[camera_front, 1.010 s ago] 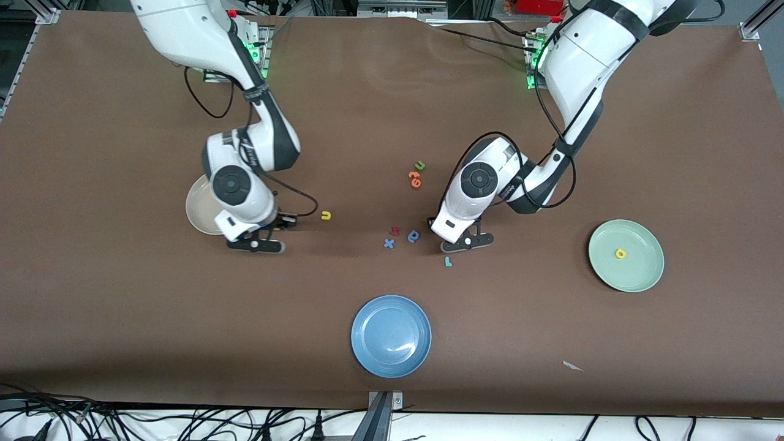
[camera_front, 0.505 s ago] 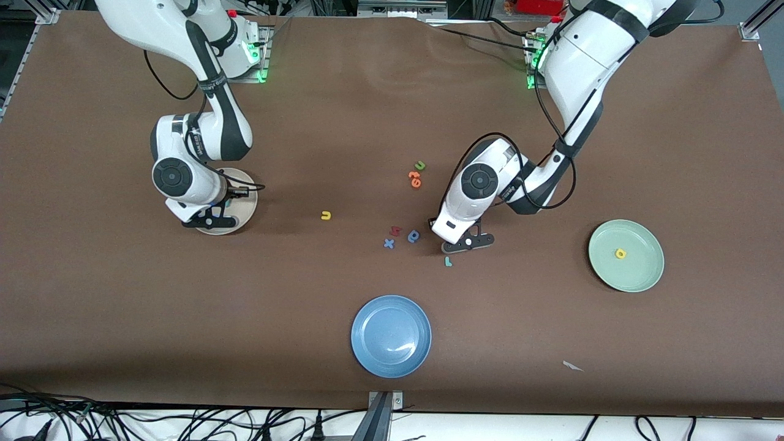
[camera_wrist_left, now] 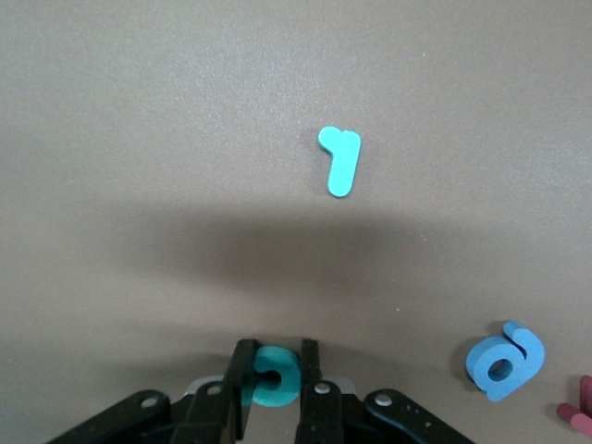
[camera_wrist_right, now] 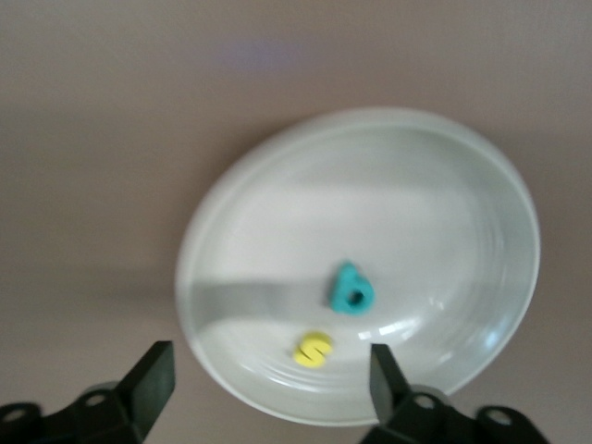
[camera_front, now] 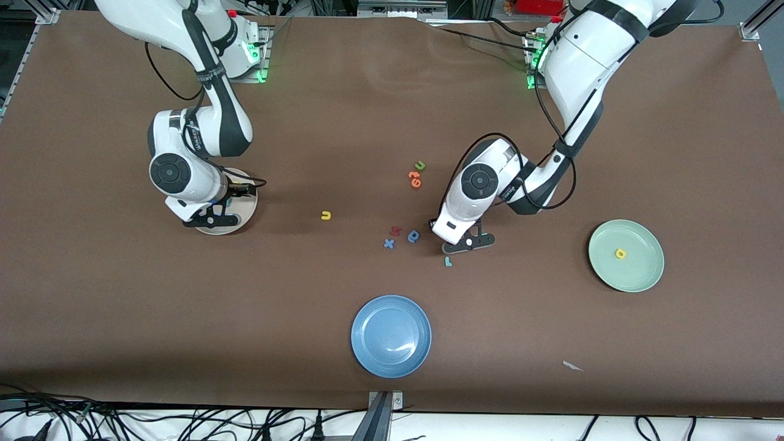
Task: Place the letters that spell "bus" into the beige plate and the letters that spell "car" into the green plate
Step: 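Drop the s on the white plate while the left gripper grasps the blue c, then place blue c on the green plate while the right gripper grasps yellow c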
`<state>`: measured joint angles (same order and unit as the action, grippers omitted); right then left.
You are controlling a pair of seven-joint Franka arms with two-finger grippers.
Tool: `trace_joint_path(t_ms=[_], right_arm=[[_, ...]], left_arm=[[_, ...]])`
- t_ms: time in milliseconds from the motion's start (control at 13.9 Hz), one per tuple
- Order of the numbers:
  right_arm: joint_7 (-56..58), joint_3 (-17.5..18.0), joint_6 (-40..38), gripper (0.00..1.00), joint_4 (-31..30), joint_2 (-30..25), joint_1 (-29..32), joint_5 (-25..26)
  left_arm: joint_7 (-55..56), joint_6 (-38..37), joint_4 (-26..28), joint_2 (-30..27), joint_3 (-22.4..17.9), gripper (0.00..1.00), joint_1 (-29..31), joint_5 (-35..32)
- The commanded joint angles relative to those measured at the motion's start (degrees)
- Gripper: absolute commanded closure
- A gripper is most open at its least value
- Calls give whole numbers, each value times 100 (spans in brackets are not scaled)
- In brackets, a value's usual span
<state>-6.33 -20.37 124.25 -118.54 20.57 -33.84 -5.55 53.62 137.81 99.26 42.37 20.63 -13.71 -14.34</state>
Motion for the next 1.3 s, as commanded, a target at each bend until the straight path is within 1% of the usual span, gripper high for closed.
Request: trace_joint_path(t_ms=[0,72,144,216,288,361,505,577,649,865,1010,1154,1226], right_arm=[[-176,401,45,11,541,174,-53,-304],[-176,620,212,13,656,288,-70,-593],[-185,805,431,17,691,411,-79,-840],[-341,929,686,17,692,517,-123,-1017],[-839,956,888,17,692,622,-202,-1097],[-1305,965,1064,17,709,719,-315,-1063],[-2175,939,1521,17,762,1044,-745,-1045],[-2563,939,1775,18,780,1150,-852,-1036],[-2741,939,1848,23,884,1238,-879,-1027],[-2769,921,1875,39,973,1422,-923,-992],[-2786,921,1875,42,973,1441,-923,-747],[-2786,921,1892,43,982,1441,-932,-728],[-2795,921,1927,46,982,1467,-941,-720]], left_arm=[[62,-9,-126,43,-59,88,-44,-95],[27,-52,-161,-1,-59,90,-9,-104],[-96,-174,-266,-53,-59,91,78,-104],[-227,-332,-336,-80,-59,91,175,-104],[-385,-482,-398,-115,-50,93,263,-104],[-674,-657,-425,-185,-50,94,394,-104],[-1315,-878,-425,-299,-15,94,772,-95],[-1693,-974,-425,-317,-15,94,956,-95],[-2088,-1028,-425,-370,-24,95,1176,-95],[-3266,-1230,-425,-466,-50,95,1791,-104],[-4075,-1256,-416,-519,-50,95,2239,-104],[-4699,-1327,-416,-572,-59,95,2600,-113],[-5050,-1327,-407,-598,-59,95,2776,-113]])
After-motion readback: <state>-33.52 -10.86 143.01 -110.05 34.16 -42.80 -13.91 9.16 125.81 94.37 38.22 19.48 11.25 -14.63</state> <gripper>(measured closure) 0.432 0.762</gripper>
